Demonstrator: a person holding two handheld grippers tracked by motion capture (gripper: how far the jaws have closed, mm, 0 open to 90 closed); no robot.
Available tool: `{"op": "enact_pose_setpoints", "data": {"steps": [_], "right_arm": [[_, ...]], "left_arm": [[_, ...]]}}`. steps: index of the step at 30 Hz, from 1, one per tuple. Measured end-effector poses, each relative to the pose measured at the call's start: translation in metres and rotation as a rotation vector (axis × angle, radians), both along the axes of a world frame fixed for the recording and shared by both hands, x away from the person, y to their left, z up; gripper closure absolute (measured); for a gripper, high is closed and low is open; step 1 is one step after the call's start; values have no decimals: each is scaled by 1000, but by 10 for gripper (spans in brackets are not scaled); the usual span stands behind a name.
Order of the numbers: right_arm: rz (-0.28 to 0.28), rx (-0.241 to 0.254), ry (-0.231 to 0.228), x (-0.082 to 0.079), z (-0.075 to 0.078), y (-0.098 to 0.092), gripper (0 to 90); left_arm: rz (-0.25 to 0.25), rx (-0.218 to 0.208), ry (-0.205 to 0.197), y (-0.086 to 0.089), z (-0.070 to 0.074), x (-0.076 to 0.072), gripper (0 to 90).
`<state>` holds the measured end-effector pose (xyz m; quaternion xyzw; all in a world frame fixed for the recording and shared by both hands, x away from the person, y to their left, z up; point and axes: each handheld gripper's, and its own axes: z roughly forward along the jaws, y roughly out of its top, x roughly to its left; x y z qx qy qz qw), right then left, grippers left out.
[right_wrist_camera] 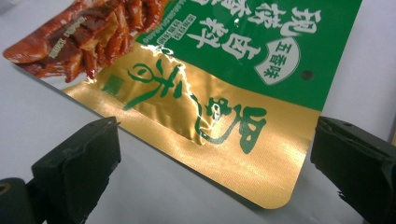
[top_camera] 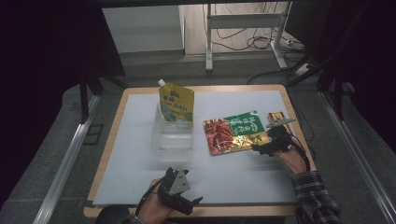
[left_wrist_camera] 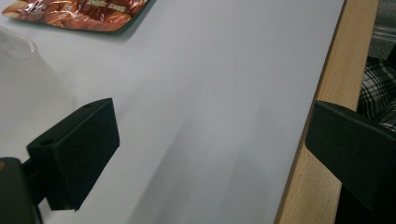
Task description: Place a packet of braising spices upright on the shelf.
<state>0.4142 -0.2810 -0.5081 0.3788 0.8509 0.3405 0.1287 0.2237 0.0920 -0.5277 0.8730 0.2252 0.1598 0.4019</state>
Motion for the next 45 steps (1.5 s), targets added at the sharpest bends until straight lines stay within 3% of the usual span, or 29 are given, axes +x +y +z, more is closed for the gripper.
{"op": "enact_pose_setpoints", "data": {"steps": [16,29,34,41,45], "right_arm": [[-37,11,51,5,-11,-4,13],[-9,113,88,5,-6,1,16],[-6,84,93,9,-6,9,18],[-29,102,88,22,0,16,22],[-74,79,71,24,0,18,179]], "left_arm": [[-8,6,-1,-1,-1,0,31],[-10,12,-1,-2,-1,-1,32],[-14,15,-1,-3,-1,-1,32],[-16,22,0,-4,-2,-1,32],[-17,25,0,-4,-2,-1,32]]}}
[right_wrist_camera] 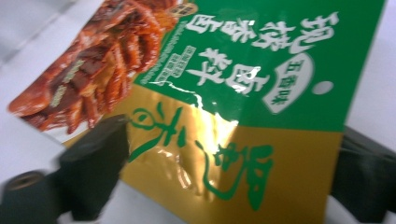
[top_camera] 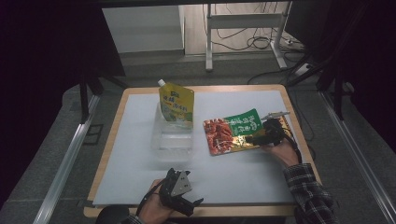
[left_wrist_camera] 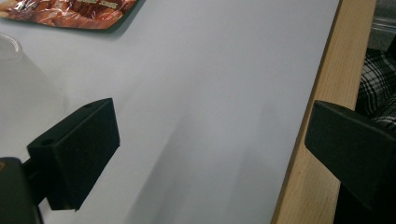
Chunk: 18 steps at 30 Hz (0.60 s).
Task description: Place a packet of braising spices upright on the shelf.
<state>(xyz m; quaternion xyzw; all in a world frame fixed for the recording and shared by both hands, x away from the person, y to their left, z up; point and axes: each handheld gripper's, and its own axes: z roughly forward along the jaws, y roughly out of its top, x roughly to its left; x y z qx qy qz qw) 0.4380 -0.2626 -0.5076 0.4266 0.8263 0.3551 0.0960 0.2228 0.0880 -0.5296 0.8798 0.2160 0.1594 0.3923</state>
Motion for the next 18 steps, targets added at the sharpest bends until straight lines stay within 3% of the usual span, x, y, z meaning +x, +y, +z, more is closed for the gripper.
{"op": "enact_pose_setpoints", "data": {"steps": [3,5,11,18], "right_arm": [[-21,14,15,1,1,-1,387],[-29,-17,10,0,1,-2,503],[-60,-29,-5,-1,5,-5,775],[-57,-39,2,-2,6,-4,864]], "left_arm": [[-2,4,-1,-1,0,0,32],[-4,8,-2,-1,0,0,33],[-8,15,-4,-2,-1,0,33],[-12,30,-8,-2,-1,-1,34]]}}
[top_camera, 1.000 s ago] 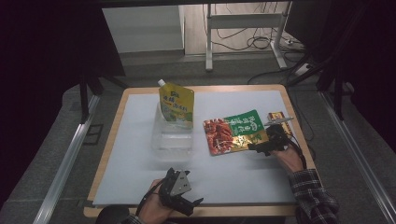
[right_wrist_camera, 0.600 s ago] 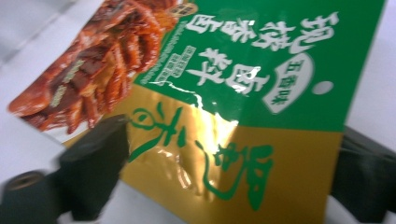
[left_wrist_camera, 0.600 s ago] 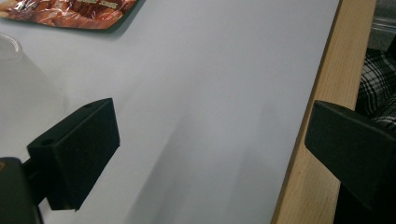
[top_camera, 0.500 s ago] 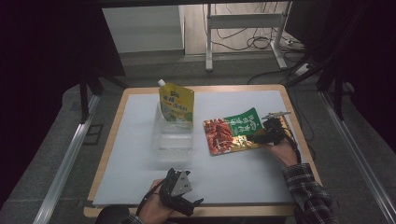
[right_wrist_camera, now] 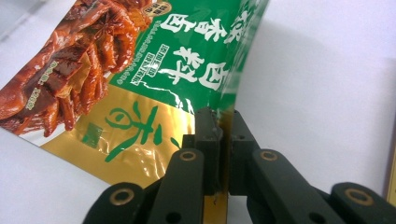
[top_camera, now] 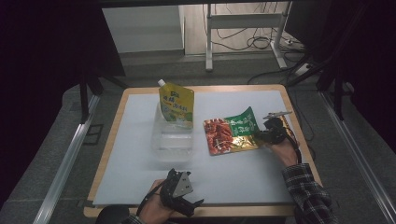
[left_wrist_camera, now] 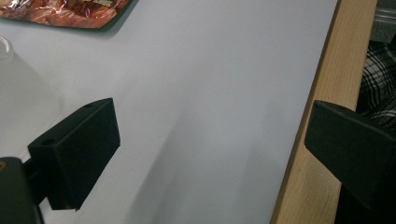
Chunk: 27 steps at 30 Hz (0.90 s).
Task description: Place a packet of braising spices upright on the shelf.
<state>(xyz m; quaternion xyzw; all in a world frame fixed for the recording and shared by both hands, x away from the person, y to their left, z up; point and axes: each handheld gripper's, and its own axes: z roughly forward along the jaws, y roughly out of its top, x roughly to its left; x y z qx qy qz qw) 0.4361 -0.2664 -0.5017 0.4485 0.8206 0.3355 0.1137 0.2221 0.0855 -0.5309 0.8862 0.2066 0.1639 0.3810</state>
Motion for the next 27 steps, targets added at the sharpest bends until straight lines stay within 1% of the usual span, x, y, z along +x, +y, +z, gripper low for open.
{"op": "enact_pose_setpoints", "data": {"steps": [3,6,8,11,14,20,23,27], "right_arm": [[3,10,-6,0,2,0,859],[-2,27,-1,0,4,-2,856],[5,31,-7,0,5,-3,857],[15,23,-34,-3,9,-2,866],[24,37,-56,-5,14,-2,877],[32,77,-76,-5,25,-3,888],[38,82,-85,-5,30,-1,888],[36,93,-82,-5,33,0,889]], "left_arm": [[1,-1,0,0,0,0,34],[1,-2,0,0,0,0,34],[1,-1,0,0,0,0,34],[2,-2,0,0,0,0,34],[3,-2,-2,0,0,0,34],[8,-3,-6,1,1,0,35],[12,-9,-7,2,1,0,35],[16,-11,-7,3,2,1,34]]}}
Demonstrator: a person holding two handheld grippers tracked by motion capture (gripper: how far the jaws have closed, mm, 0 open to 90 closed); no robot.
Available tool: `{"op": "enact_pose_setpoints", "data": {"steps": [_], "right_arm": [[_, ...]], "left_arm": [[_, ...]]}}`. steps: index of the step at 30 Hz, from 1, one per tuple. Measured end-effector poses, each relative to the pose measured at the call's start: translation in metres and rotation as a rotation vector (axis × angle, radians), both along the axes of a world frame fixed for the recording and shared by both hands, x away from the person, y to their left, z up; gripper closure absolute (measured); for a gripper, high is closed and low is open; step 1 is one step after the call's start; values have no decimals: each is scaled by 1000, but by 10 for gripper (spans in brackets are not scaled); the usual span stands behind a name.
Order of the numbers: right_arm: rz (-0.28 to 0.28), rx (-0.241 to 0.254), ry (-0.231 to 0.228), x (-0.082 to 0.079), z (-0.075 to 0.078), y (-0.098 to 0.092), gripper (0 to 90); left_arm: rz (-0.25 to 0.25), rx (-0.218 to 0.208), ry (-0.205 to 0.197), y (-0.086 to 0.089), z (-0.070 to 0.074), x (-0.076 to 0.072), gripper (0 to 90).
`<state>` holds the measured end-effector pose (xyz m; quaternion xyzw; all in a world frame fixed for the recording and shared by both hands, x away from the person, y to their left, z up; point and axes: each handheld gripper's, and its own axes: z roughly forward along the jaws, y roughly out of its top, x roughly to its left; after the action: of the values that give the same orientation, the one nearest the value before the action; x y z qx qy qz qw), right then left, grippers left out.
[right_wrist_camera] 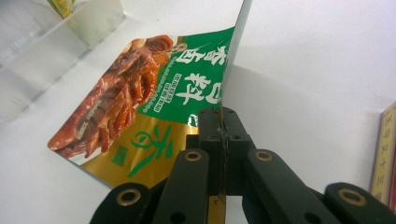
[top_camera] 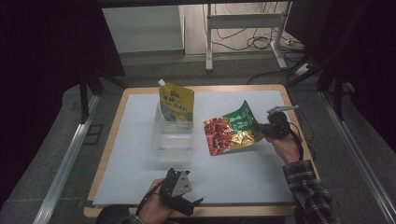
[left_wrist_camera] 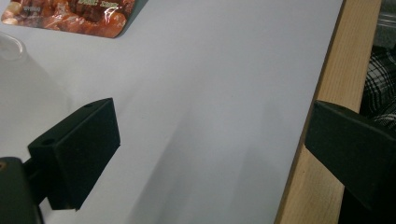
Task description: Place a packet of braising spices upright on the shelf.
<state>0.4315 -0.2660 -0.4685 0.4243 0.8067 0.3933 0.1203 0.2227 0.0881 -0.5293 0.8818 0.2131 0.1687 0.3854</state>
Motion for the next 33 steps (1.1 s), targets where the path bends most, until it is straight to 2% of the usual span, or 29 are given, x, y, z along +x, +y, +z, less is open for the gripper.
{"op": "enact_pose_setpoints", "data": {"steps": [6,15,19,33], "right_arm": [[12,28,-16,0,11,2,889],[50,34,-57,-2,33,13,889],[67,48,-60,-3,41,17,889],[126,36,-83,0,71,43,891]], "left_arm": [[0,2,0,0,0,0,36],[0,-2,0,0,1,-1,38],[1,-4,0,0,1,0,38],[1,-9,2,0,1,-1,42]]}}
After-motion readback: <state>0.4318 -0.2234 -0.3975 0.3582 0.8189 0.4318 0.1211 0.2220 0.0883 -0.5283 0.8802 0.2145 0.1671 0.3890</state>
